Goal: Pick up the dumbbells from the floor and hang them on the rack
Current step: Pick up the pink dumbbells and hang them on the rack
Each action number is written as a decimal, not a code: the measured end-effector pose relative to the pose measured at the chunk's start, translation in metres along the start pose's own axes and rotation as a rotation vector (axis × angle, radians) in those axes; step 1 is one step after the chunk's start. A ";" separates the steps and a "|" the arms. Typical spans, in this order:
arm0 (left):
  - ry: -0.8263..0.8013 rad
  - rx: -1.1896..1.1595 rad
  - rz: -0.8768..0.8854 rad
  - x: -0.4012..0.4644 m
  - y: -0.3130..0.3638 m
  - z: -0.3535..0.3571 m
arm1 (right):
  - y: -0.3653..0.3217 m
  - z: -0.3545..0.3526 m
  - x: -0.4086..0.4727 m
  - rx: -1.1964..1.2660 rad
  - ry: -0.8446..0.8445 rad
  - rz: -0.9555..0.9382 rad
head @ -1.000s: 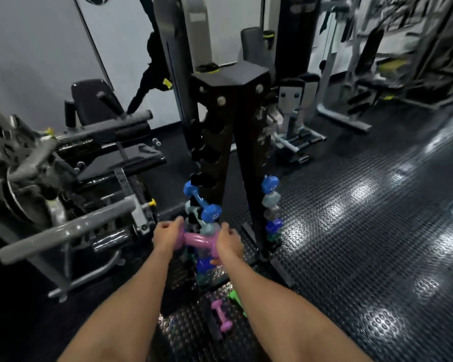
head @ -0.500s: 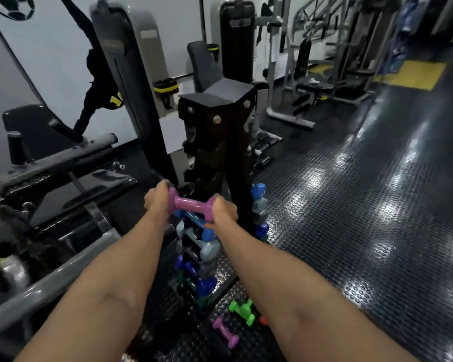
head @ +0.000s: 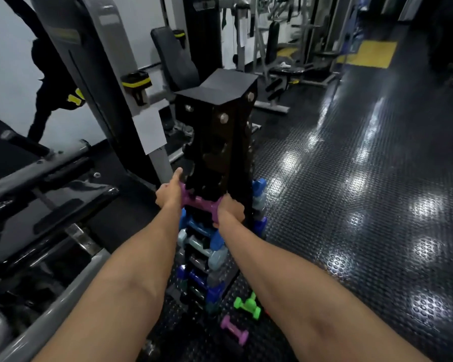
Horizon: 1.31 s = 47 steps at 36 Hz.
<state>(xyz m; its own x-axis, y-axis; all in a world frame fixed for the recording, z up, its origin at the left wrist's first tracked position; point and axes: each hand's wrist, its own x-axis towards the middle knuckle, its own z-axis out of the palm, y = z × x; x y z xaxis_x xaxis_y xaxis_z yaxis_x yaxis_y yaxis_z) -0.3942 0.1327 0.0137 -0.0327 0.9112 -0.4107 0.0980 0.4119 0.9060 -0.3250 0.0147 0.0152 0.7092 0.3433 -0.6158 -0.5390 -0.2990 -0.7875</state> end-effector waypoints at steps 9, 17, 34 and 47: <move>-0.114 -0.096 -0.135 0.020 -0.005 0.004 | 0.011 -0.001 0.000 0.133 -0.026 -0.023; -0.133 -0.024 -0.158 0.034 -0.003 0.007 | 0.022 0.005 0.005 0.023 -0.057 -0.184; -0.226 -0.008 -0.198 0.041 0.001 0.011 | 0.036 0.009 0.010 -0.130 -0.022 -0.346; -0.090 0.112 -0.058 0.016 -0.030 0.003 | 0.040 -0.015 0.008 -0.055 -0.107 -0.164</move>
<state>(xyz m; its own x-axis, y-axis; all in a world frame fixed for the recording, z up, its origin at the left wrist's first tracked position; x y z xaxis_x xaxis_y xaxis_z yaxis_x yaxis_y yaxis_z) -0.3942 0.1354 -0.0202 0.0475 0.8791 -0.4742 0.2095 0.4554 0.8653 -0.3341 -0.0084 -0.0210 0.7315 0.4835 -0.4808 -0.3925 -0.2780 -0.8767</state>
